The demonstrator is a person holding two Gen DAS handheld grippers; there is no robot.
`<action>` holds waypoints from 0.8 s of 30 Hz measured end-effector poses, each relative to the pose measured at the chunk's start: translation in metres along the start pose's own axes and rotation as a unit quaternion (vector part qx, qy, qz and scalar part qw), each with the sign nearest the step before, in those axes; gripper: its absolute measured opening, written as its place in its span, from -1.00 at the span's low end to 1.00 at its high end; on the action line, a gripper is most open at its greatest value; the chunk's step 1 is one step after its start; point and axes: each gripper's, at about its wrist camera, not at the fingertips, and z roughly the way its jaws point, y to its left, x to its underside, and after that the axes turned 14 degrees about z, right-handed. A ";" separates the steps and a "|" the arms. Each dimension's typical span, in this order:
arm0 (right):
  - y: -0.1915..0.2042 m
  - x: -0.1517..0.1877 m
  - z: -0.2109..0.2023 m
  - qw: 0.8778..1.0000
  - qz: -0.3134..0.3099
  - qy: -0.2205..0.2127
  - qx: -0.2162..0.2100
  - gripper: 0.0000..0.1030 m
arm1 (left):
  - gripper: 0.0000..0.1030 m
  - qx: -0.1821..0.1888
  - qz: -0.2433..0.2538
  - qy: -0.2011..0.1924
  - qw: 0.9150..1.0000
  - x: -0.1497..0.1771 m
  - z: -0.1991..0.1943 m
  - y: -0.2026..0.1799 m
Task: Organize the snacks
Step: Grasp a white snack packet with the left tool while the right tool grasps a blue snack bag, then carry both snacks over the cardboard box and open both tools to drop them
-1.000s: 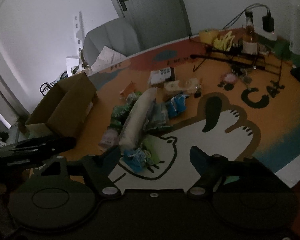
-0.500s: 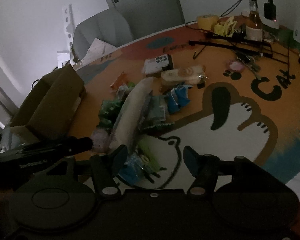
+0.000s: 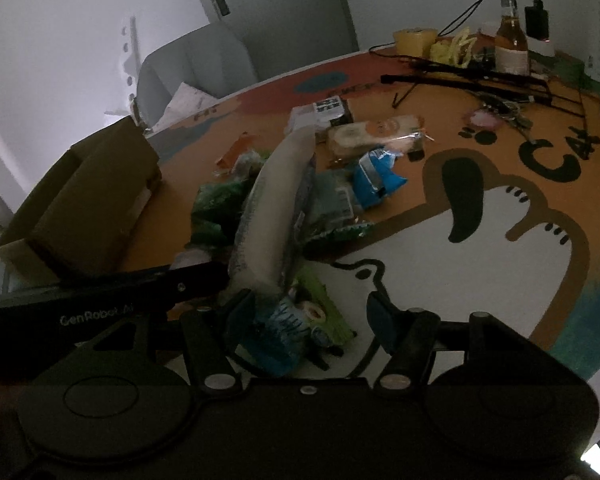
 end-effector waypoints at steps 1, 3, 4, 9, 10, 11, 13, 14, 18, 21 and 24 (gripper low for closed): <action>0.000 0.001 0.001 1.000 0.001 -0.001 -0.002 0.22 | 0.09 -0.002 0.001 0.000 1.000 0.000 0.001 0.000; 0.000 0.001 0.002 1.000 -0.003 -0.005 -0.006 0.19 | 0.09 -0.006 0.004 -0.002 1.000 -0.001 0.004 -0.001; 0.000 0.002 0.002 1.000 -0.005 -0.008 -0.008 0.17 | 0.09 -0.008 0.005 -0.003 1.000 -0.002 0.004 -0.001; 0.001 0.004 0.003 1.000 -0.008 -0.008 -0.015 -0.25 | 0.03 -0.015 0.019 -0.007 1.000 -0.001 0.007 -0.006; 0.001 0.004 0.003 1.000 -0.007 -0.005 -0.021 -0.31 | -0.04 -0.016 0.024 -0.007 1.000 0.000 0.007 -0.007; 0.000 0.005 0.002 1.000 -0.006 -0.005 -0.024 -0.33 | -0.22 -0.020 0.031 -0.005 0.999 0.001 0.006 -0.009; 0.000 0.006 0.002 1.000 -0.005 -0.004 -0.024 -0.45 | -0.34 -0.020 0.037 0.003 0.999 0.000 0.005 -0.009; 0.000 0.006 0.002 1.000 -0.002 -0.004 -0.025 -0.48 | -0.38 -0.013 0.034 0.007 0.999 -0.001 0.004 -0.008; 0.000 0.005 -0.001 0.999 0.009 -0.006 -0.032 -0.59 | -0.42 -0.003 0.034 0.011 0.999 0.000 -0.002 -0.006; 0.004 0.006 -0.006 0.999 0.012 -0.014 -0.035 -0.62 | -0.43 0.002 0.041 0.006 0.999 -0.001 -0.008 -0.006; 0.008 0.005 -0.012 0.999 0.011 -0.026 -0.033 -0.64 | -0.43 0.006 0.052 -0.003 0.999 -0.005 -0.017 -0.006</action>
